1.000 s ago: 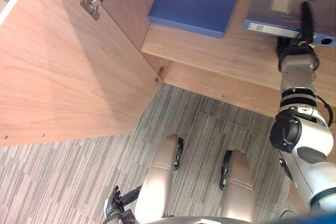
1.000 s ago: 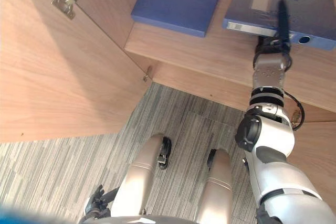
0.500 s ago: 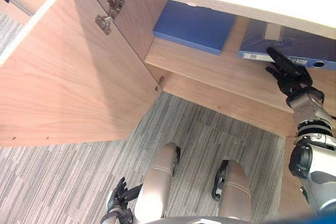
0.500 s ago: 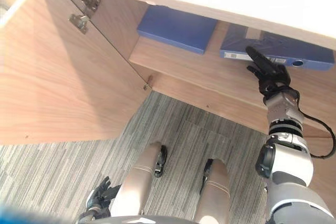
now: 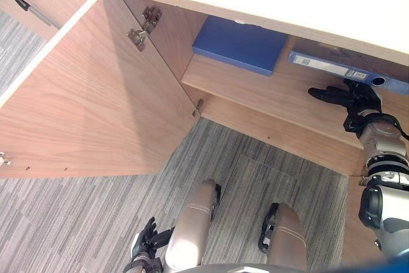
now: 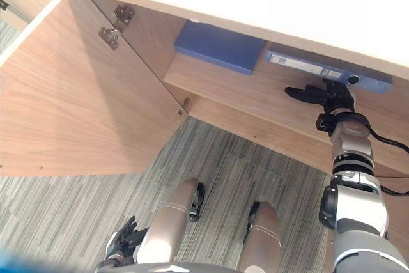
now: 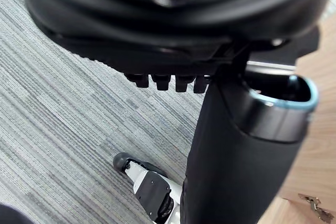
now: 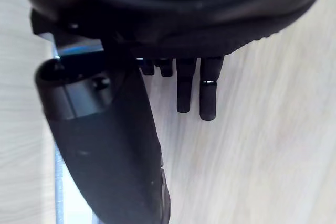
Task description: Walk over to the cabinet, pick up the folder, carry it to the office cabinet, place the folder inside the office cabinet, then close the office cabinet door
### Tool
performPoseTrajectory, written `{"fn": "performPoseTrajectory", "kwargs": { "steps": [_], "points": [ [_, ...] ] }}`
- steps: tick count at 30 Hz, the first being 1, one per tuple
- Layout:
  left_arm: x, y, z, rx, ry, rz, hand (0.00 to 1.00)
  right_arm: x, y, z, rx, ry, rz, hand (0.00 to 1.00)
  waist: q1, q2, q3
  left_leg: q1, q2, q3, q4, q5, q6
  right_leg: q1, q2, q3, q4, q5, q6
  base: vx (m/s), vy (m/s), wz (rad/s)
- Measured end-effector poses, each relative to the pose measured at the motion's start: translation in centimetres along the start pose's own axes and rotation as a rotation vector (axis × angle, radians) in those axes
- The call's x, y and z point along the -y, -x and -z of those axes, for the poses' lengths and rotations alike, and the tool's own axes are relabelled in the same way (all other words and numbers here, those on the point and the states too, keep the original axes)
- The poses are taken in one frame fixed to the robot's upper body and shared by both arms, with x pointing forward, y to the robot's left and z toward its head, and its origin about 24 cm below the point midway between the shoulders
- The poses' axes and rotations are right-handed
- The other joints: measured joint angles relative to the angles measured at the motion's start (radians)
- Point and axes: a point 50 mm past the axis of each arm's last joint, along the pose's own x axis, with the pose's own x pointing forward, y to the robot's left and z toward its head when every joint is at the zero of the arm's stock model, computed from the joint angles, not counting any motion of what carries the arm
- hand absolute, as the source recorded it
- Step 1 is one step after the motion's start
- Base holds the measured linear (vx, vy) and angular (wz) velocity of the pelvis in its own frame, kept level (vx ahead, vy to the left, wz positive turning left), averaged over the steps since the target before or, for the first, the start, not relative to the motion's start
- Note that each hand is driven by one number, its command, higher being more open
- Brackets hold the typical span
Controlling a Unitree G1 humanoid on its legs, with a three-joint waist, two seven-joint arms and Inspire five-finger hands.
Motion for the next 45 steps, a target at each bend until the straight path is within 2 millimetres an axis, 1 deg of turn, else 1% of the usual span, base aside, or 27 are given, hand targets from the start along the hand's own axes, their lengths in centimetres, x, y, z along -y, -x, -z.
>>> {"fn": "performPoseTrajectory", "kwargs": {
  "steps": [3,5,7,9,12,14,15,17,18,19,21,23,24,27,28,29,32,36,38,42,44,45],
  "points": [
    [0.1,0.0,0.0,-0.001,-0.015,0.009,1.00,-0.4,0.0,0.2,-0.002,-0.030,0.000,1.00,0.001,0.005,-0.010,0.004,0.005,0.001,-0.006,0.000,0.000,0.002,0.006,0.001,-0.006,0.002,-0.003,0.00,-0.007,-0.04],
    [0.1,0.0,0.1,-0.005,-0.014,0.004,1.00,-0.9,-0.1,0.6,-0.001,-0.140,0.008,1.00,0.001,0.006,-0.013,0.011,0.007,0.002,-0.016,0.001,-0.001,0.005,0.009,0.001,-0.013,0.003,-0.006,0.00,-0.008,-0.04],
    [0.1,0.0,0.1,-0.006,-0.015,0.001,1.00,-1.2,-0.1,0.8,0.003,-0.189,0.013,1.00,0.000,0.009,-0.017,0.011,0.009,0.002,-0.019,0.002,-0.002,0.005,0.011,0.000,-0.015,0.004,-0.007,0.00,0.000,0.00],
    [0.2,0.0,0.1,-0.006,-0.017,-0.001,1.00,-1.3,-0.1,0.8,0.001,-0.193,0.015,1.00,0.000,0.011,-0.019,0.014,0.009,0.002,-0.020,0.002,-0.002,0.008,0.011,0.000,-0.016,0.004,-0.007,0.00,0.000,0.00],
    [0.4,0.0,0.1,-0.007,-0.016,0.001,1.00,-1.5,-0.1,0.9,-0.008,-0.101,0.016,1.00,0.000,0.016,-0.022,0.020,0.010,-0.001,-0.022,0.003,-0.002,0.016,0.011,-0.005,-0.020,0.004,-0.007,0.00,0.000,0.00],
    [0.4,0.0,0.3,-0.010,-0.019,0.002,1.00,-2.1,-0.2,0.5,0.000,0.052,-0.002,1.00,-0.002,0.018,-0.026,0.023,0.012,0.000,-0.027,0.004,-0.001,0.019,0.012,-0.005,-0.027,0.010,-0.011,-0.01,0.008,-0.04],
    [0.3,0.1,0.3,-0.011,-0.022,-0.001,1.00,-2.8,-0.2,0.4,0.010,0.134,-0.020,1.00,-0.003,0.018,-0.027,0.023,0.019,0.002,-0.039,0.010,-0.004,0.018,0.016,-0.008,-0.043,0.024,-0.014,-0.02,0.017,-0.09],
    [0.4,0.1,0.4,-0.014,-0.025,0.000,1.00,-3.2,-0.3,0.3,0.020,0.216,-0.033,1.00,-0.004,0.017,-0.028,0.026,0.021,0.004,-0.052,0.017,-0.002,0.019,0.019,-0.008,-0.058,0.033,-0.015,-0.02,0.022,-0.08],
    [0.2,0.1,0.5,-0.017,-0.040,0.001,1.00,-3.9,-0.1,0.4,0.039,0.378,-0.057,1.00,-0.004,0.010,-0.031,0.032,0.021,0.012,-0.069,0.025,0.001,0.020,0.019,-0.004,-0.072,0.046,-0.015,-0.02,0.025,-0.07],
    [0.2,0.1,0.5,-0.017,-0.043,0.001,1.00,-4.0,-0.1,0.4,0.042,0.401,-0.061,1.00,-0.004,0.009,-0.032,0.033,0.021,0.013,-0.071,0.026,0.001,0.020,0.019,-0.003,-0.074,0.047,-0.015,-0.03,0.029,-0.12],
    [-0.3,0.2,0.6,-0.017,-0.073,0.002,1.00,-5.4,0.1,1.1,0.042,0.592,-0.111,1.00,-0.004,-0.005,-0.038,0.049,0.023,0.028,-0.085,0.029,0.003,0.024,0.018,0.008,-0.083,0.056,-0.015,-0.04,0.015,-0.14],
    [-0.4,0.2,0.5,-0.011,-0.075,0.002,1.00,-6.0,0.2,1.4,0.044,0.656,-0.136,1.00,-0.004,-0.009,-0.040,0.054,0.024,0.029,-0.088,0.031,0.004,0.030,0.019,0.008,-0.089,0.059,-0.016,-0.04,0.009,-0.06],
    [-0.6,0.2,0.5,-0.009,-0.078,-0.001,1.00,-6.4,0.4,1.9,0.043,0.676,-0.158,1.00,-0.004,-0.017,-0.045,0.054,0.024,0.030,-0.089,0.031,0.004,0.029,0.019,0.009,-0.092,0.062,-0.017,-0.04,0.008,-0.03],
    [-1.1,0.2,0.6,-0.016,-0.090,-0.004,1.00,-7.1,0.8,3.0,0.031,0.679,-0.212,1.00,-0.005,-0.034,-0.053,0.056,0.024,0.035,-0.093,0.034,0.005,0.029,0.019,0.012,-0.097,0.070,-0.015,-0.04,0.014,-0.05],
    [-1.3,0.2,0.7,-0.023,-0.090,-0.007,1.00,-7.8,1.2,3.8,0.022,0.698,-0.258,1.00,-0.005,-0.043,-0.057,0.059,0.024,0.042,-0.098,0.037,0.007,0.028,0.019,0.018,-0.102,0.075,-0.015,-0.06,0.025,-0.14],
    [-1.5,0.2,0.8,-0.028,-0.084,-0.009,1.00,-9.0,1.6,4.9,0.007,0.738,-0.332,1.00,-0.005,-0.052,-0.061,0.061,0.025,0.051,-0.105,0.041,0.008,0.024,0.019,0.027,-0.107,0.081,-0.014,-0.06,0.027,-0.14],
    [-1.6,0.2,0.7,-0.027,-0.086,-0.007,1.00,-10.4,2.3,5.5,0.028,0.801,-0.406,1.00,-0.009,-0.055,-0.062,0.061,0.025,0.061,-0.107,0.046,0.014,0.019,0.020,0.038,-0.114,0.095,-0.011,-0.08,0.038,-0.12],
    [-1.9,0.2,0.6,-0.026,-0.095,0.004,1.00,-10.5,2.7,5.7,0.023,0.853,-0.476,1.00,-0.009,-0.065,-0.060,0.061,0.026,0.066,-0.108,0.048,0.014,0.019,0.021,0.041,-0.121,0.104,-0.009,-0.07,0.030,-0.04],
    [-2.2,0.2,0.5,-0.023,-0.107,0.002,1.00,-10.6,3.0,6.0,0.020,0.869,-0.518,1.00,-0.009,-0.078,-0.064,0.062,0.026,0.069,-0.112,0.048,0.015,0.019,0.021,0.042,-0.126,0.106,-0.008,-0.02,0.007,-0.03],
    [-2.5,0.2,0.2,-0.011,-0.125,0.002,1.00,-10.3,3.1,6.0,0.002,0.774,-0.539,1.00,-0.009,-0.093,-0.069,0.065,0.026,0.077,-0.119,0.048,0.015,0.021,0.019,0.045,-0.137,0.108,-0.006,0.00,0.001,-0.01],
    [-2.5,0.2,0.2,-0.010,-0.125,0.002,1.00,-10.4,3.0,5.7,0.009,0.764,-0.535,1.00,-0.009,-0.093,-0.069,0.067,0.025,0.078,-0.120,0.048,0.015,0.023,0.018,0.045,-0.139,0.108,-0.005,0.00,0.000,0.00],
    [-2.4,0.2,0.2,-0.010,-0.121,-0.001,1.00,-10.6,2.9,5.7,0.012,0.731,-0.519,1.00,-0.010,-0.093,-0.069,0.072,0.025,0.079,-0.123,0.049,0.015,0.026,0.017,0.045,-0.141,0.109,-0.005,0.00,0.000,0.00]
  ]
}}
